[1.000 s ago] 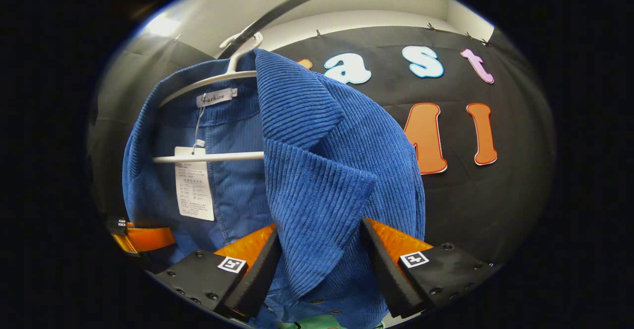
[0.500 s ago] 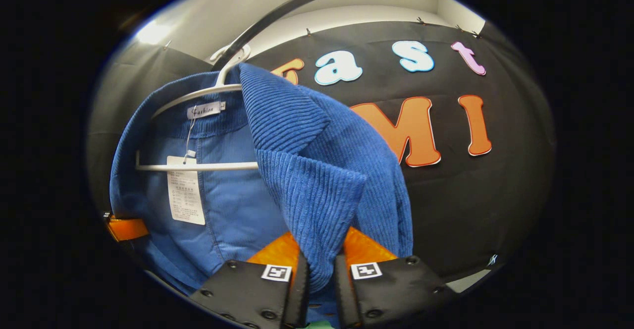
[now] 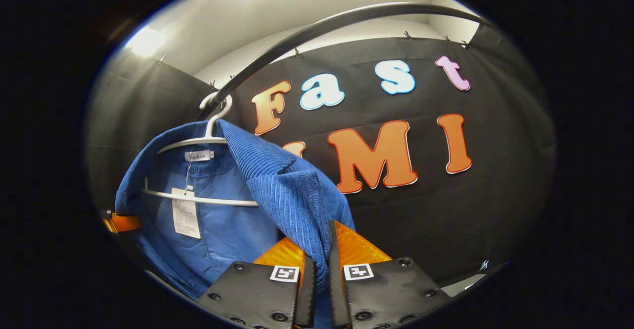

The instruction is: Grasp the clothes on the hanger with both hands and then place them into the laundry hamper below.

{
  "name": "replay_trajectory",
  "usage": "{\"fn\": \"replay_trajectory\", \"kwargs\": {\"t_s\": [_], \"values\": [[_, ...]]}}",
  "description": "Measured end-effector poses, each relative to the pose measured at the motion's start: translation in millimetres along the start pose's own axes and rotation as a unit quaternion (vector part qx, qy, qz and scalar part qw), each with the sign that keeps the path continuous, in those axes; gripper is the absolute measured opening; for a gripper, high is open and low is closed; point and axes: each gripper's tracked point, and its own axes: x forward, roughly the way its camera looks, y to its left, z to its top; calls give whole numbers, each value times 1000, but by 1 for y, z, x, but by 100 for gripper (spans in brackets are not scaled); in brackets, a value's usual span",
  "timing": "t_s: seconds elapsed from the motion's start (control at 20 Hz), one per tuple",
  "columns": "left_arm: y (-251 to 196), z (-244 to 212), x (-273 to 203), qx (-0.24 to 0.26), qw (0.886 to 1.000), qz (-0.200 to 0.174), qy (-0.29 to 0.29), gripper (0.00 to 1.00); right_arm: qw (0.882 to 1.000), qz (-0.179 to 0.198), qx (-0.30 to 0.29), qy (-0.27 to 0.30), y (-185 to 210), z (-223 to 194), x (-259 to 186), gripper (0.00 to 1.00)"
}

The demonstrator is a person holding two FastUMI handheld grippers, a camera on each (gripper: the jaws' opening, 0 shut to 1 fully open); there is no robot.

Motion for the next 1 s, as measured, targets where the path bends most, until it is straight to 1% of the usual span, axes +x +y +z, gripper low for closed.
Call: {"fn": "replay_trajectory", "kwargs": {"t_s": [0.15,0.35,0.5,0.6,0.65,0.8,1.0], "values": [[15,22,-9,-5,1000,18,-22,3,999,-26,-27,-26,-13,24,-9,19],[35,50,-15,-22,998,32,-42,3,996,-54,-58,-50,-25,46,-11,20],[52,75,-16,-12,997,51,-60,4,994,-65,-71,-59,-33,62,-14,20],[63,91,-13,0,996,60,-73,2,992,-69,-79,-63,-41,69,-9,19],[66,98,-11,3,995,63,-78,2,992,-71,-81,-64,-44,70,-5,19],[72,106,-4,7,995,63,-77,2,994,-68,-65,-61,-48,71,-5,20],[78,110,5,20,994,75,-81,3,997,-31,7,-65,-46,67,-10,19]]}}
